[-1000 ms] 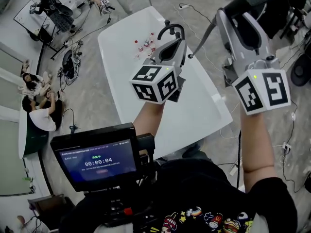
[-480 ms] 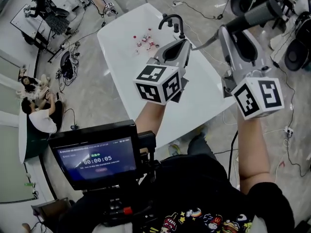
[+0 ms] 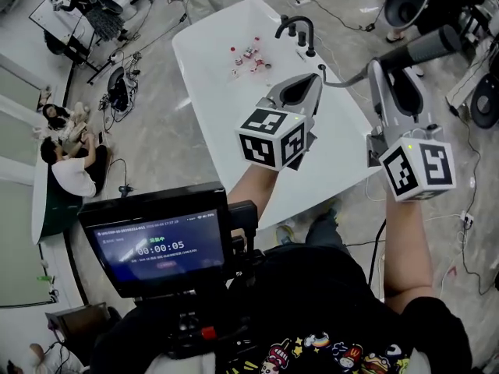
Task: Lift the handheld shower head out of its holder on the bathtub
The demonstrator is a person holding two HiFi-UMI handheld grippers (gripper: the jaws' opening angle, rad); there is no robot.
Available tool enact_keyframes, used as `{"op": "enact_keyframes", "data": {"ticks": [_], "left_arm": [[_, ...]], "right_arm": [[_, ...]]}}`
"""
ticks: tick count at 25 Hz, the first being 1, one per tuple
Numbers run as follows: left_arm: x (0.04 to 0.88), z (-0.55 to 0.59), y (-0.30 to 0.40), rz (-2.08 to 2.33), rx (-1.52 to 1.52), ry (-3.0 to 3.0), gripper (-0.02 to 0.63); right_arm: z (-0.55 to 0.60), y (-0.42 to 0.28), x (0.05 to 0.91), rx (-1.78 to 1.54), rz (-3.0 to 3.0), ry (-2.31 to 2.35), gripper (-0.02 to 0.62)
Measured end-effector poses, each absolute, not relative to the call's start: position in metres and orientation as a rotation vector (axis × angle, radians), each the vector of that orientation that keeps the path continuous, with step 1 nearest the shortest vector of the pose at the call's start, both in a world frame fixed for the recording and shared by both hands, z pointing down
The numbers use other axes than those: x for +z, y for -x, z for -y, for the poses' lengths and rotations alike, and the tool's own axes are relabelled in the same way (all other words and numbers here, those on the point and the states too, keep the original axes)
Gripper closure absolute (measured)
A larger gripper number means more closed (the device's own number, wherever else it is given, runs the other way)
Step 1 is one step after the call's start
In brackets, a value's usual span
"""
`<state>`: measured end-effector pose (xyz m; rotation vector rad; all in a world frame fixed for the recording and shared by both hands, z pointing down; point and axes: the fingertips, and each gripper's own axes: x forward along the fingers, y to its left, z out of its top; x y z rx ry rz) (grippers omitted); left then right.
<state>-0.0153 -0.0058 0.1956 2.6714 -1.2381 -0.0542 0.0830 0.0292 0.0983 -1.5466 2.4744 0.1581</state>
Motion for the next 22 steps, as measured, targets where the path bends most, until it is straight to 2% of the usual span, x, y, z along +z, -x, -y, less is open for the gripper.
{"op": "enact_keyframes", "data": {"ticks": [22], "left_arm": [[0.184,0.015,0.025,1.239,-0.078,-2.675,0.604]], "right_arm": [[-0.026,-0.079,0.085,0.186,-2.448,1.546,0.448]]}}
